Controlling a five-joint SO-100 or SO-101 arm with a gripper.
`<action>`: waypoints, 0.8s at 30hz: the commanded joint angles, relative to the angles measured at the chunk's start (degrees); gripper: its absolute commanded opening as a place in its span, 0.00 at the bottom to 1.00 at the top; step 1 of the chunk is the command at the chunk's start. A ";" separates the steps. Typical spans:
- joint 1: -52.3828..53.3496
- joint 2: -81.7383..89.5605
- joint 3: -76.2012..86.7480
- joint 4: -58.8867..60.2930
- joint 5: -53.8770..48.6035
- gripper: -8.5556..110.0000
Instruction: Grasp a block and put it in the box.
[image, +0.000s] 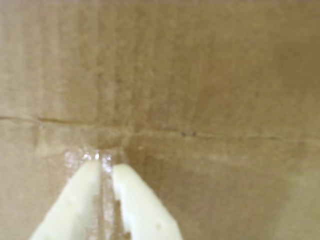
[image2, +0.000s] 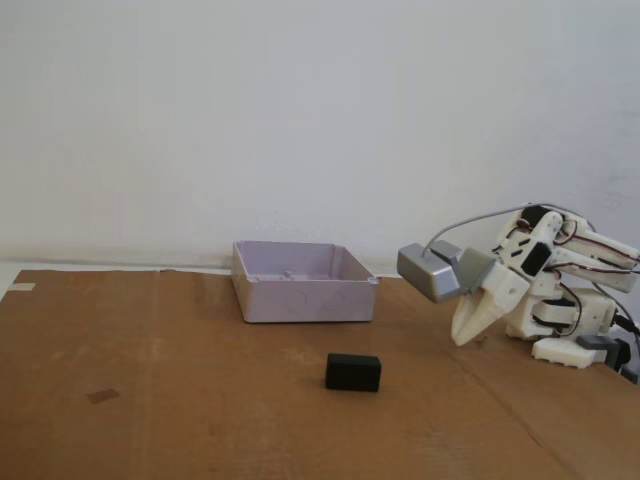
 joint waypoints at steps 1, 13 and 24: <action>0.70 -0.44 2.55 9.67 0.35 0.08; 0.18 -0.88 2.29 9.49 0.18 0.08; 0.26 -1.41 -3.69 9.49 0.53 0.08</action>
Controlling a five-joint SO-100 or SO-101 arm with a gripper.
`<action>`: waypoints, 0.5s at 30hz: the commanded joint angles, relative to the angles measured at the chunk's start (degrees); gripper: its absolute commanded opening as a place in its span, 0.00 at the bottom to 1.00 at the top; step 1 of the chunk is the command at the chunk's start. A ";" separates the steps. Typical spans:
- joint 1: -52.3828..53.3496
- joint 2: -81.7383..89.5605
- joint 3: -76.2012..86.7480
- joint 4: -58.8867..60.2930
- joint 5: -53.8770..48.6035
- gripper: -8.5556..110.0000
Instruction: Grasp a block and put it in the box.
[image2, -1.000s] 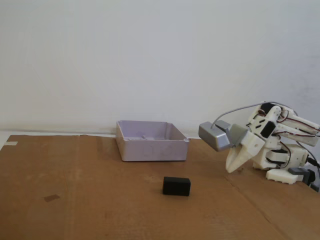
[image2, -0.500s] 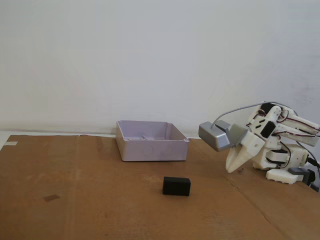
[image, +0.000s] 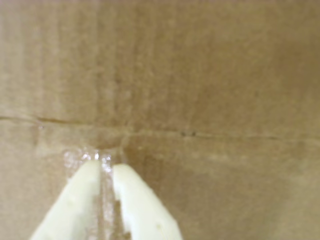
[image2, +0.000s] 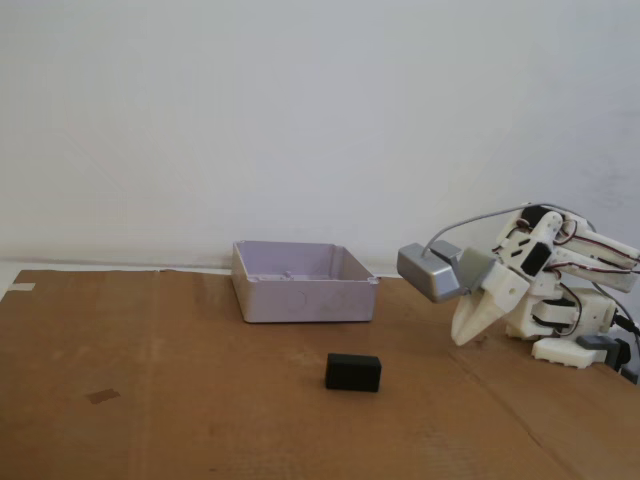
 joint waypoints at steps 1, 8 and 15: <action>0.26 -1.41 -3.34 9.49 0.53 0.08; 0.26 -3.08 -4.57 7.82 0.62 0.08; 0.09 -8.96 -4.57 -6.68 0.53 0.08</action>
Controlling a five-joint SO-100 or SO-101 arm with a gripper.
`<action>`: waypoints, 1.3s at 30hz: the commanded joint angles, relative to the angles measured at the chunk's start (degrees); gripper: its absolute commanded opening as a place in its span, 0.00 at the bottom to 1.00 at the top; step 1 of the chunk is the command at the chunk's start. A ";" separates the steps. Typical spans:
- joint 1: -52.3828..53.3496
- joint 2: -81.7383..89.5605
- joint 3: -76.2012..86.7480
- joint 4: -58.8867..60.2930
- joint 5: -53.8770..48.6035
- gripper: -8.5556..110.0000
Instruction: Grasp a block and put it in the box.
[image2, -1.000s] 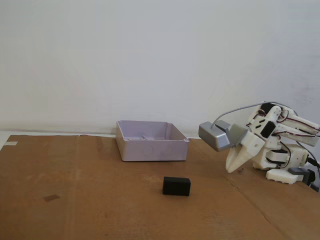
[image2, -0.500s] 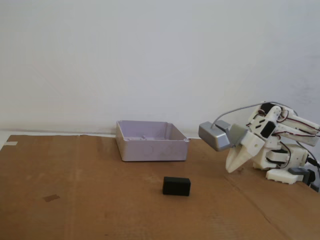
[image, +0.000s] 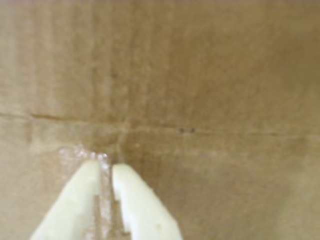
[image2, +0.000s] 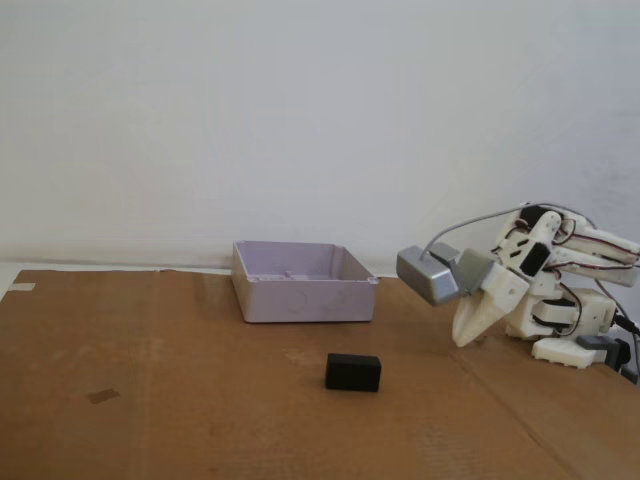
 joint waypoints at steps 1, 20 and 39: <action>0.00 -4.22 -3.96 -5.36 0.53 0.08; 0.00 -17.75 -22.85 -10.72 0.53 0.08; -0.09 -39.02 -42.98 -10.81 0.62 0.08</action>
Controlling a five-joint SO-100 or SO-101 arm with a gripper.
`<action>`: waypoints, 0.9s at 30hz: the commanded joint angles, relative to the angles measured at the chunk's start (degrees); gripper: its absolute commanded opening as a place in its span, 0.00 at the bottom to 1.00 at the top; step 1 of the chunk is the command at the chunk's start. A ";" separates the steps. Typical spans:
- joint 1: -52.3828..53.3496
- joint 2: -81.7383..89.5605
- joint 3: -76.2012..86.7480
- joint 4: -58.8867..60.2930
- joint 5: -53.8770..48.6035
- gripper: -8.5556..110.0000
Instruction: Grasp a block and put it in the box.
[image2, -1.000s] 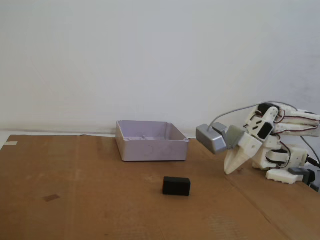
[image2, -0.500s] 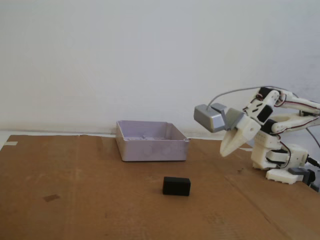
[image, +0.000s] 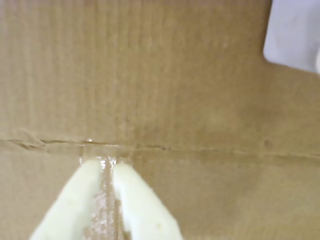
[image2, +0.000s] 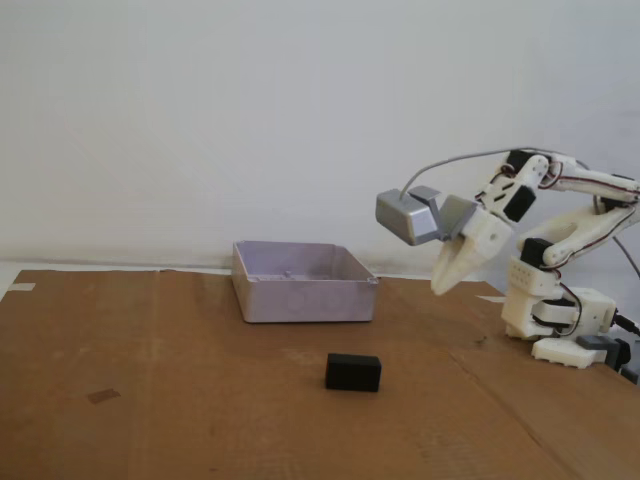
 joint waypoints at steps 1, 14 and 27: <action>-0.09 -2.37 -10.02 -2.55 0.00 0.08; -3.60 -16.44 -18.46 -11.25 0.00 0.08; -6.86 -28.13 -24.26 -19.34 0.00 0.08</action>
